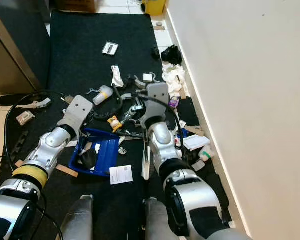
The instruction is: Sweep floor
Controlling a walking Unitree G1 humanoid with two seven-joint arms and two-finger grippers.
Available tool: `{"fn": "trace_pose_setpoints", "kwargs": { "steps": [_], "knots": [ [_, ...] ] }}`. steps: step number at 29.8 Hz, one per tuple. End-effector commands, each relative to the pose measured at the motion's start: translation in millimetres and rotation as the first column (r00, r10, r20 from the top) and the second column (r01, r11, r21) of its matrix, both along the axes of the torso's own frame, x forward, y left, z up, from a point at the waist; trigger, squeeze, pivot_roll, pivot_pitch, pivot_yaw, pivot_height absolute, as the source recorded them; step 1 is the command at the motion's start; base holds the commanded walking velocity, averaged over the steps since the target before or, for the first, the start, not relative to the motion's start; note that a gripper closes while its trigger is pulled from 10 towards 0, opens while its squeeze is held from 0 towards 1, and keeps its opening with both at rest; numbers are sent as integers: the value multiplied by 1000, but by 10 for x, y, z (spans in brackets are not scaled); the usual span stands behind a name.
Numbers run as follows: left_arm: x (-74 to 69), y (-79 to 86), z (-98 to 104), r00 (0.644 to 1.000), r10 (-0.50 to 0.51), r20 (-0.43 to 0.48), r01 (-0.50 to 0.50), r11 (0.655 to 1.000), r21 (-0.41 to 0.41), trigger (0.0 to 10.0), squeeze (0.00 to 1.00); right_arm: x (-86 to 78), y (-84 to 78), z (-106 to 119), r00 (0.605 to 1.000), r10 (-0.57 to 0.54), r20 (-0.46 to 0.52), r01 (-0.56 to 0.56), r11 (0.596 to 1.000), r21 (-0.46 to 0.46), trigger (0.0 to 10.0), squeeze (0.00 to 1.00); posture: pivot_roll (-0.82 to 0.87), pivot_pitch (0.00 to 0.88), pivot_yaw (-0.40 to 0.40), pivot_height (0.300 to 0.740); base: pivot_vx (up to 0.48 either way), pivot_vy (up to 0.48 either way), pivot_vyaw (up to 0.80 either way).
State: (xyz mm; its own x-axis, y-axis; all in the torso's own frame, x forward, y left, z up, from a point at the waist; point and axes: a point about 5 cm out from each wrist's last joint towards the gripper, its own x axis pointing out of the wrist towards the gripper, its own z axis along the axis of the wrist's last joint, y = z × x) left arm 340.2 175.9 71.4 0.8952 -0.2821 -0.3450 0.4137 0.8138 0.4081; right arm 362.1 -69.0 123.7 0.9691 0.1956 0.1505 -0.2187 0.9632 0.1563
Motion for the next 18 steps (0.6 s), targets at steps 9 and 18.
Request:
{"fn": "trace_pose_setpoints", "kwargs": {
  "steps": [9,18],
  "knots": [
    [-324,30,-512,973,30,-231,-27,999,19,10000,0,-10,746,422,996,43,-73,0,861,508,10000,0,28,219,-165,740,0,0,0],
    [-324,33,-512,973,30,-229,-26,999,20,10000,0,-38,944,621,990,141,-1,-109,773,625,10000,0,25,220,-164,740,0,0,0]
  ]
}}
